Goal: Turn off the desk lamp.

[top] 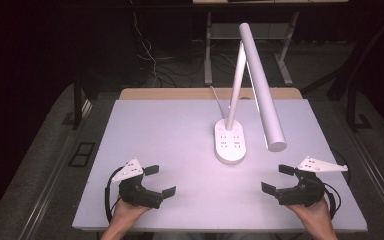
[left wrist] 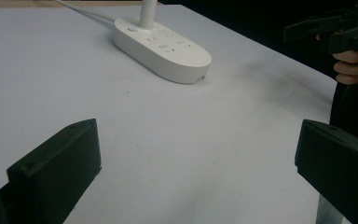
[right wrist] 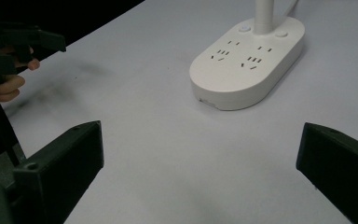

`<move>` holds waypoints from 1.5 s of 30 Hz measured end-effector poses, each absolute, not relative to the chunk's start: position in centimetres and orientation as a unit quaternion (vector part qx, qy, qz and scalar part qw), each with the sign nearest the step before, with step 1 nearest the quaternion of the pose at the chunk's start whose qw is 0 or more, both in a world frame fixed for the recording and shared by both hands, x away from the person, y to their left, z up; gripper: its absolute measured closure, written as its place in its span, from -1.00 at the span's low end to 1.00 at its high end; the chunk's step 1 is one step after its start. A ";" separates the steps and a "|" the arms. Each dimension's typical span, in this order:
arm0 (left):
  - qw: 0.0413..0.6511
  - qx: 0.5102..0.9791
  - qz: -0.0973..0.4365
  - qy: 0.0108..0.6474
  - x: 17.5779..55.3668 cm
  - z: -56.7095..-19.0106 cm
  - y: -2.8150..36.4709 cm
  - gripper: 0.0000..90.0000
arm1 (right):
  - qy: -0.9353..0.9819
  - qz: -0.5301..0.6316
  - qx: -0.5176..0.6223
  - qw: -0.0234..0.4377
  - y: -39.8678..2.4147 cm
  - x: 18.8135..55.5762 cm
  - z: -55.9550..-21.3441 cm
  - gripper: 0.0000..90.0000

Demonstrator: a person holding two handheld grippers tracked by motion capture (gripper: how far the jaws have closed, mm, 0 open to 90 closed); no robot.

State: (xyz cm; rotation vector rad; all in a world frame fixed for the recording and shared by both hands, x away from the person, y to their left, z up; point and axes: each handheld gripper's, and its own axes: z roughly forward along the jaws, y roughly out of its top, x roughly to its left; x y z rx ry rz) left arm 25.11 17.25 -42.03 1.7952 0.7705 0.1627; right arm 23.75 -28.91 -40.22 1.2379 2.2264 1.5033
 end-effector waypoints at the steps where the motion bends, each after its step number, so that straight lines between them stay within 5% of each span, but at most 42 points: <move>1: 0.557 0.761 0.069 0.326 25.1 -42.0 17.2 -1.00 | 0.750 0.505 0.417 0.092 -28.9 23.8 -40.2 -0.99; 45: 0.562 0.755 0.067 0.331 24.9 -42.0 17.5 -1.00 | 0.772 0.481 0.408 0.078 -28.6 24.8 -37.9 -0.98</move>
